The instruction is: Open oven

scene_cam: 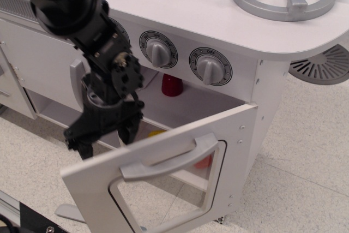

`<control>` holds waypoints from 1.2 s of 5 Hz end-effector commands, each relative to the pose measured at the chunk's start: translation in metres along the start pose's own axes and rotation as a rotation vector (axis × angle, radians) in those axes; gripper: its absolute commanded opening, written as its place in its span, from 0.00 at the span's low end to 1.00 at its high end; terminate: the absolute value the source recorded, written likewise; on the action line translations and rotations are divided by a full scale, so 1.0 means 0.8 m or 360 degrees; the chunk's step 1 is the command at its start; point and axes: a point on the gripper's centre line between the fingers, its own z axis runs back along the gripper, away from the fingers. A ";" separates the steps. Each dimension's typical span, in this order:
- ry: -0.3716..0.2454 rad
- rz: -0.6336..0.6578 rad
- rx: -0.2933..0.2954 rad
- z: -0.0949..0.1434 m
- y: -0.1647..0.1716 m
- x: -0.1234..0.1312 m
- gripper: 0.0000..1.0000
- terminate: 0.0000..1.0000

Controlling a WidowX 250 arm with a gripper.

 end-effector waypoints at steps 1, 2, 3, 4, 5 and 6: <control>0.0345 -0.0035 -0.0115 0.028 -0.011 -0.044 1.00 0.00; 0.0436 -0.0035 -0.0187 0.040 -0.009 -0.070 1.00 0.00; 0.0488 -0.0032 -0.0188 0.054 -0.004 -0.097 1.00 0.00; 0.0467 -0.0186 -0.0126 0.068 -0.001 -0.110 1.00 0.00; 0.0467 -0.0186 -0.0126 0.068 -0.001 -0.110 1.00 0.00; 0.0467 -0.0186 -0.0126 0.068 -0.001 -0.110 1.00 0.00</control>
